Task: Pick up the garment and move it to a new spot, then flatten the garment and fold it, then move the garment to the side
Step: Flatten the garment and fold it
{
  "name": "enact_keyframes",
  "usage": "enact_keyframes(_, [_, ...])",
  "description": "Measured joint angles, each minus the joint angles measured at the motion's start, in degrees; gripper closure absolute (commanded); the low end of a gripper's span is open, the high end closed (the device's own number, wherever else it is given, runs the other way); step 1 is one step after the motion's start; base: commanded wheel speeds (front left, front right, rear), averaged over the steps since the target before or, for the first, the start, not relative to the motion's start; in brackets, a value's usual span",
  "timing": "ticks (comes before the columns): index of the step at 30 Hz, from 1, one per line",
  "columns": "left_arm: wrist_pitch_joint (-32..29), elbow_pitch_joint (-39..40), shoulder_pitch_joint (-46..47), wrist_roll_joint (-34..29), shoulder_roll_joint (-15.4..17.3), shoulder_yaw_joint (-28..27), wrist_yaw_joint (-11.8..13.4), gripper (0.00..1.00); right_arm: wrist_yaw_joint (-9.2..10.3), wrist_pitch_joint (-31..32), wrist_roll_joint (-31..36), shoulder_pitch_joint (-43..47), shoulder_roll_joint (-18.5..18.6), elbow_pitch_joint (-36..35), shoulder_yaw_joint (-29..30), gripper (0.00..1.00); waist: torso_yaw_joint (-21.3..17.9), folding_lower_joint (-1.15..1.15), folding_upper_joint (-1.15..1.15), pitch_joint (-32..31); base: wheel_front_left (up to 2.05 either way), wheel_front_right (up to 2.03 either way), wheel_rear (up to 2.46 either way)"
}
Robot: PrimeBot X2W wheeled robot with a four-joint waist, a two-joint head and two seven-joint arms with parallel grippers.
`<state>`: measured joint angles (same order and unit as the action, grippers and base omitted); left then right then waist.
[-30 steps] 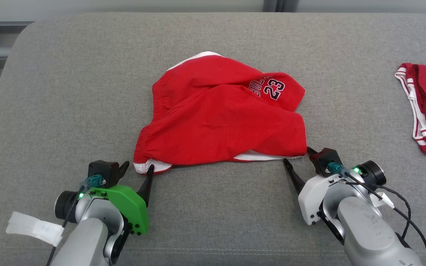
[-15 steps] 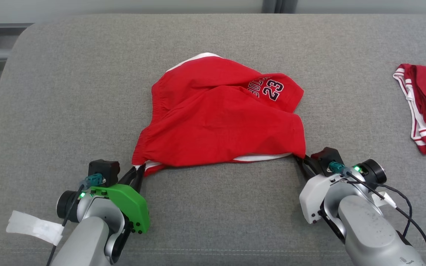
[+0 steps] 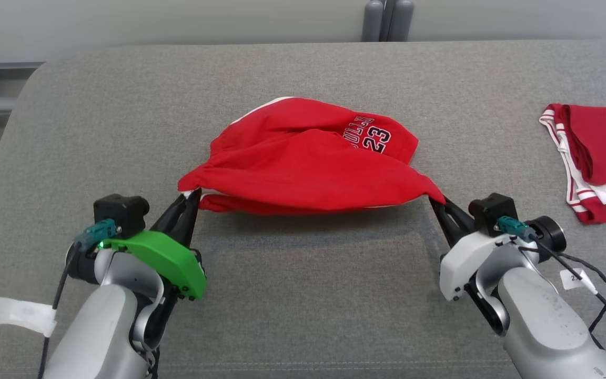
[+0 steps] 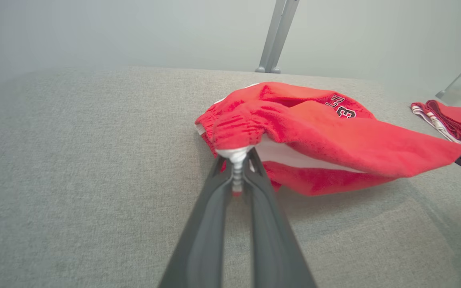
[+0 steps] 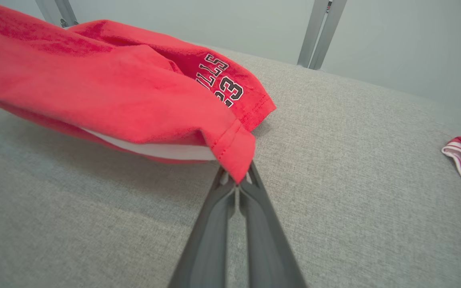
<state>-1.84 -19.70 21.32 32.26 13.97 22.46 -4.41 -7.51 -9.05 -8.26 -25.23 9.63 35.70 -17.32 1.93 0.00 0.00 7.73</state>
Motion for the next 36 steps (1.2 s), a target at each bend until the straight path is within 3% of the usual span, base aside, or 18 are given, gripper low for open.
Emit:
enact_keyframes(6, [-3.74,6.36,4.11,1.63,1.19,-1.18,0.34,1.00,0.01,4.70,-4.91,-1.82,1.45,-9.62,-0.57,1.00,-2.00,0.00,0.00,0.18,0.00,0.00,0.00])
enact_keyframes(14, [-5.22,2.57,17.50,1.48,1.77,-2.01,-0.73,1.00,0.00,12.09,-12.07,-12.96,3.42,-13.56,-6.02,1.00,-4.55,0.00,0.00,4.58,0.00,0.00,0.00])
enact_keyframes(19, [-5.64,-1.09,27.90,2.70,1.87,-3.10,-1.68,1.00,0.00,13.47,-15.06,-23.41,4.61,-11.22,-10.61,1.00,-6.15,0.00,0.00,9.04,0.00,0.00,0.00])
enact_keyframes(24, [-6.54,-1.27,37.44,4.10,5.28,-3.69,-2.65,1.00,-0.01,11.18,-15.72,-36.49,5.69,-7.43,-14.74,1.00,-7.98,0.01,0.00,14.10,0.00,0.00,0.00])
enact_keyframes(29, [-6.46,-0.15,48.13,5.05,7.36,-4.49,-2.74,1.00,-0.01,6.84,-12.92,-48.91,7.03,-2.34,-16.84,1.00,-9.40,0.01,0.00,19.82,0.00,0.00,0.00])
enact_keyframes(36, [-3.07,-2.75,62.57,5.81,6.75,-7.14,-2.83,1.00,-0.01,2.46,-6.33,-63.61,7.54,4.85,-15.41,1.00,-10.25,0.01,0.00,27.34,0.00,0.00,0.00])
